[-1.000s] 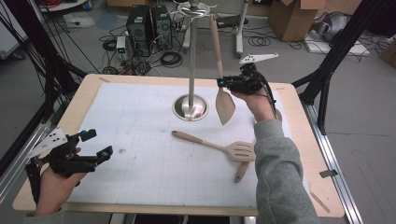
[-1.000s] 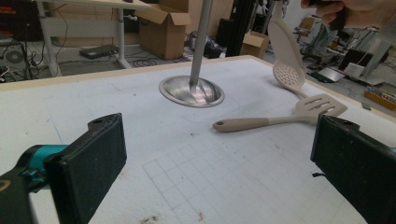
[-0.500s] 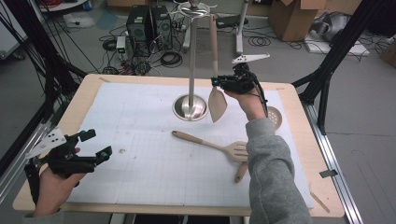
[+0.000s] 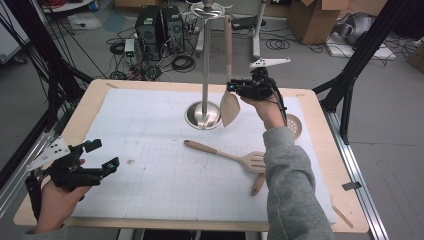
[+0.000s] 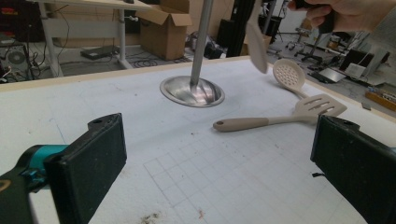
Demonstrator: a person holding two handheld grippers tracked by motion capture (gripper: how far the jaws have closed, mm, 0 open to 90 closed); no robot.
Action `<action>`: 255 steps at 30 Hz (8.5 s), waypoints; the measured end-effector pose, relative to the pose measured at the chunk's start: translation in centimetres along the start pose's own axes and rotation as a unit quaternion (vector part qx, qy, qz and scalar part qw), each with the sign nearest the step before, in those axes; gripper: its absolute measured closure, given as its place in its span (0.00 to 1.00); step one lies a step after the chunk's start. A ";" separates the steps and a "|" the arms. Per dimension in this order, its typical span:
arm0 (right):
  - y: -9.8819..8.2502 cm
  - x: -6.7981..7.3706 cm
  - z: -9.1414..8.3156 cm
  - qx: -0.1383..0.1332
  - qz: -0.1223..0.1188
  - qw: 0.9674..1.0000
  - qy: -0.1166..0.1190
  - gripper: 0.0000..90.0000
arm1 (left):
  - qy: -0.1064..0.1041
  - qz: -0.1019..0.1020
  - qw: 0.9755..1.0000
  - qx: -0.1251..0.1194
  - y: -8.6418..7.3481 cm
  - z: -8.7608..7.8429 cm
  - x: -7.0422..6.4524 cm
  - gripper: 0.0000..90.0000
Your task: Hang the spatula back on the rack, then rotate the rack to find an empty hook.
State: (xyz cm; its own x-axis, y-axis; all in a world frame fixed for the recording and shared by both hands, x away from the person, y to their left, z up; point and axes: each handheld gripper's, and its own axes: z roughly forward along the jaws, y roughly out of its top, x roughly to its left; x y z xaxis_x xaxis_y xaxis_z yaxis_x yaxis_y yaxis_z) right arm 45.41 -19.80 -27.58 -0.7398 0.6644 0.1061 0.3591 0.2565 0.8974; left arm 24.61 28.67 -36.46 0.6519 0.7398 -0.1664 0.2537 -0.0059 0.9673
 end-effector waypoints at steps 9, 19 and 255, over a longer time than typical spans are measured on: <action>0.3 0.0 -2.2 -0.020 -0.024 1.000 0.000 0.58 | -0.001 0.002 1.000 0.001 0.0 0.1 0.0 0.04; 0.3 -0.3 -4.0 -0.032 -0.040 0.998 0.023 0.33 | -0.002 0.001 1.000 0.002 0.0 0.4 0.0 0.04; 13.9 -0.4 -4.5 -0.104 -0.124 0.987 -0.011 1.00 | 0.003 -0.029 0.999 0.013 -1.6 -1.0 1.3 0.04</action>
State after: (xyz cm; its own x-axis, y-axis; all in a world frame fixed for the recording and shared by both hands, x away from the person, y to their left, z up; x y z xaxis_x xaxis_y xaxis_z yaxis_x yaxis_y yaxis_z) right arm 48.15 -19.70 -13.25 -0.7770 0.6150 -0.1341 0.0427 0.2640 0.9636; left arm 24.32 30.27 -38.03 0.6312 0.7435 -0.2211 0.3090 0.0205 0.9508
